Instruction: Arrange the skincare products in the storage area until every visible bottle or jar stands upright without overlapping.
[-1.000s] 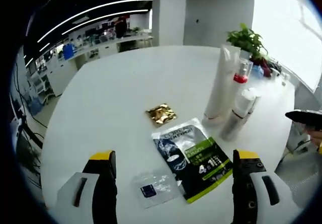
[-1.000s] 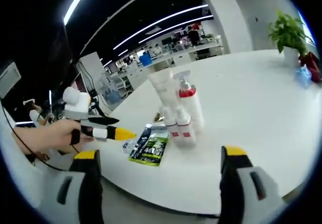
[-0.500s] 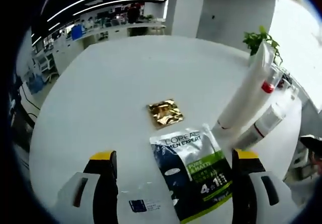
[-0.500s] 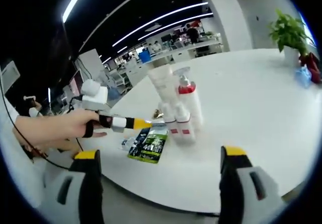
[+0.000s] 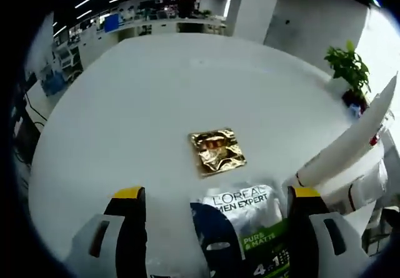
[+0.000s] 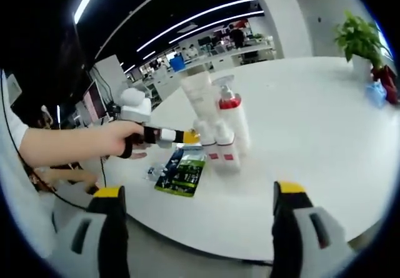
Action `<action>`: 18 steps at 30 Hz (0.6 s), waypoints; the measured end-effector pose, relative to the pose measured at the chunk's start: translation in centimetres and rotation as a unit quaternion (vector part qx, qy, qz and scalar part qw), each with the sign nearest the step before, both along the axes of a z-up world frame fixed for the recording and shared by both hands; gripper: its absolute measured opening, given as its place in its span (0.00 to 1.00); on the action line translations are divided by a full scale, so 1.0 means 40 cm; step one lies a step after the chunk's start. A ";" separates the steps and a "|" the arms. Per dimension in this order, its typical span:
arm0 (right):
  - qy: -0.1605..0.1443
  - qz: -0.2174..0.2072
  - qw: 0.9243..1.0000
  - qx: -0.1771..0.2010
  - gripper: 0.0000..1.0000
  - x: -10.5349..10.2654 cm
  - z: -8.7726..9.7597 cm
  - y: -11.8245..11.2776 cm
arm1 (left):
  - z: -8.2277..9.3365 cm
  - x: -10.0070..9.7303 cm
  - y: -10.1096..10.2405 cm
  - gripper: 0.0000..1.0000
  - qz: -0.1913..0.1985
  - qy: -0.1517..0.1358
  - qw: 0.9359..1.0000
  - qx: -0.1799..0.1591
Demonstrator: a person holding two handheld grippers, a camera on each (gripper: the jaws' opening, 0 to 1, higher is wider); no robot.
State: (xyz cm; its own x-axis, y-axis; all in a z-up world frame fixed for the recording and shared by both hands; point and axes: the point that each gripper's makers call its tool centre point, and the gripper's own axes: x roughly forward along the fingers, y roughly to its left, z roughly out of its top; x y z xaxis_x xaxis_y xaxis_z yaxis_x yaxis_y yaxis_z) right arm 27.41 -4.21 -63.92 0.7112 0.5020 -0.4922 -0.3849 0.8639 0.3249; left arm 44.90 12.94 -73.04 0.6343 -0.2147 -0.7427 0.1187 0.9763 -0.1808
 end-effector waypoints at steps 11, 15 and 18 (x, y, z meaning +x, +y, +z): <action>0.014 -0.006 1.000 -0.009 0.97 -0.001 -0.015 -0.007 | -0.020 0.081 -0.025 0.86 -0.004 -0.008 1.000 0.028; 0.018 -0.006 1.000 -0.013 0.97 -0.002 -0.019 -0.009 | -0.017 0.102 -0.033 0.84 -0.001 -0.017 0.999 0.048; 0.021 -0.004 1.000 -0.013 0.96 -0.003 -0.022 -0.008 | -0.019 0.113 -0.038 0.80 0.003 -0.016 0.999 0.051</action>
